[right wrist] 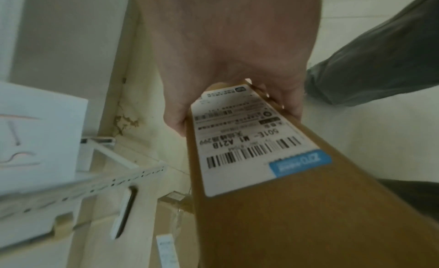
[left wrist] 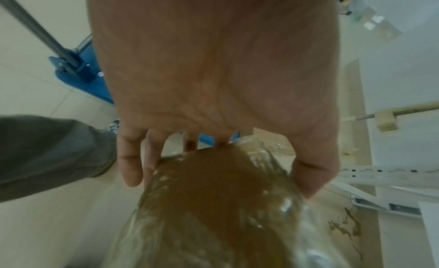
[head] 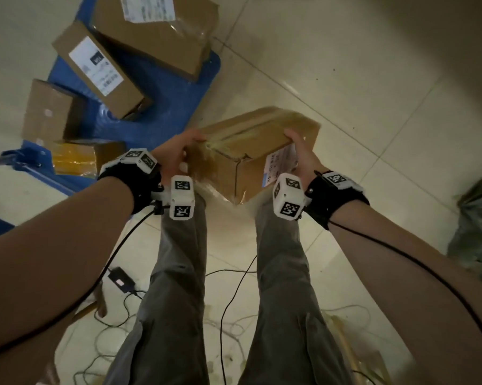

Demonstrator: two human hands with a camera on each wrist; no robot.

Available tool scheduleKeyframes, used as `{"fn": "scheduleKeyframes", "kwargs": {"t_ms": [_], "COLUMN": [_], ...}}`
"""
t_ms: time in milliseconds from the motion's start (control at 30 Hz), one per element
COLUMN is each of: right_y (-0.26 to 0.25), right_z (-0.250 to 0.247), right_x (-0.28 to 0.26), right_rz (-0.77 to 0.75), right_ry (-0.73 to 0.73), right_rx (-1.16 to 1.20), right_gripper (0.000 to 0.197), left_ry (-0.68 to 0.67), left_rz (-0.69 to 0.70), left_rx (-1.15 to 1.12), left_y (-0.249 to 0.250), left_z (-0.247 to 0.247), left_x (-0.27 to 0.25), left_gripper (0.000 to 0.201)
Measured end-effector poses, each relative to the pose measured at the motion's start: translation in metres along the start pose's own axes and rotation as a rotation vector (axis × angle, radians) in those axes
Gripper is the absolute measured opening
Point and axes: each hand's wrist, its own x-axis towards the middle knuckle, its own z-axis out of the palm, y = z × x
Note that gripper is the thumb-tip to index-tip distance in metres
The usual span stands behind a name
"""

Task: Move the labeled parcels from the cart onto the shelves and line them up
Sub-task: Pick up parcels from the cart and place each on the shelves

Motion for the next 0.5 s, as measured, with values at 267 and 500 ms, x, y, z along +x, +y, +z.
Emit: {"fn": "scheduleKeyframes", "kwargs": {"t_ms": [267,500], "right_y": [0.004,0.006], "right_z": [-0.018,-0.029], "right_x": [0.036,0.01], "right_rz": [-0.505,-0.702], "right_ry": [0.186,0.073], "right_rx": [-0.113,-0.422], "right_gripper": [0.146,0.127], "left_ry": [0.117,0.076], "left_rz": [0.151,0.187], "left_rx": [0.255,0.052], "left_y": [-0.006,0.037], "left_z": [0.041,0.078], "left_x": [0.021,0.01], "left_gripper": [0.062,0.046]}}
